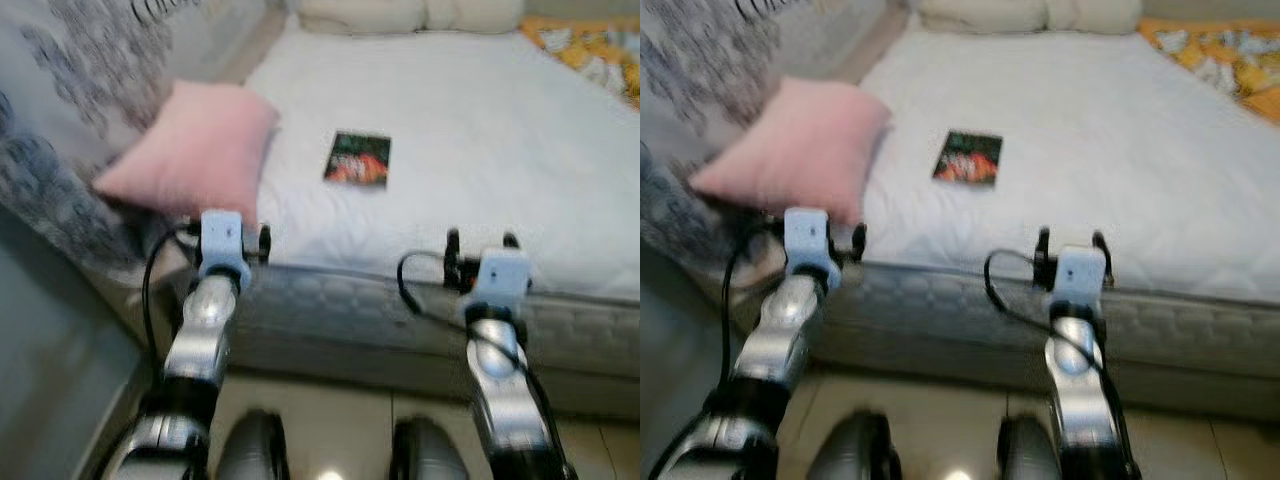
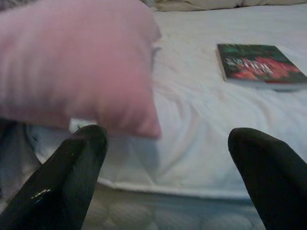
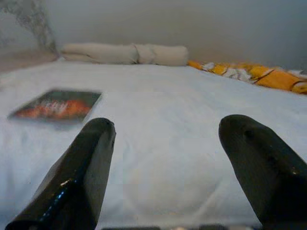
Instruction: Clean up the room
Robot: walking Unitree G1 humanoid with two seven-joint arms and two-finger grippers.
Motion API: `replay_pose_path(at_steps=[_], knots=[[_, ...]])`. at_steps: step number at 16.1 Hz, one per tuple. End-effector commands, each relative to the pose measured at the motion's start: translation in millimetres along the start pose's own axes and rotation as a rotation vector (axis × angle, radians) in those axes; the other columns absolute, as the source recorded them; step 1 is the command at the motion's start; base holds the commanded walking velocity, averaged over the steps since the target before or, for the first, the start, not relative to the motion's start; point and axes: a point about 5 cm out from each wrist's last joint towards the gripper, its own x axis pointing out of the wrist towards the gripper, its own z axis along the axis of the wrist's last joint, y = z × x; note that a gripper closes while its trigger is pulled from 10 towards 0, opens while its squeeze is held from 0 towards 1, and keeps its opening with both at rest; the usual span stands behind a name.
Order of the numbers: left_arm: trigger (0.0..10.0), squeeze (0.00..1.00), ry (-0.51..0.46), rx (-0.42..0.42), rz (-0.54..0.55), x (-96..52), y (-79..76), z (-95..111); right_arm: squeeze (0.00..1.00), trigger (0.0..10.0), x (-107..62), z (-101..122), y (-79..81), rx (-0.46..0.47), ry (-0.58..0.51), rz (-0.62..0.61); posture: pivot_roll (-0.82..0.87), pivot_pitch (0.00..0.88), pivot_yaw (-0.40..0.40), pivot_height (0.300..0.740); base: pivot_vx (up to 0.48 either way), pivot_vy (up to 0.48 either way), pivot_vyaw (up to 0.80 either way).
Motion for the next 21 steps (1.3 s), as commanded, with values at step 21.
replay_pose_path(at_steps=[21], knots=[[10.0, 0.00, -0.225, 0.072, -0.212, -7.6, -34.8, 32, 0.00, 10.0, 35.8, 29, -6.9, -0.028, -0.130, -0.048, -0.07, 0.000, 0.080, 0.583, 0.389, 0.000, 0.00]])
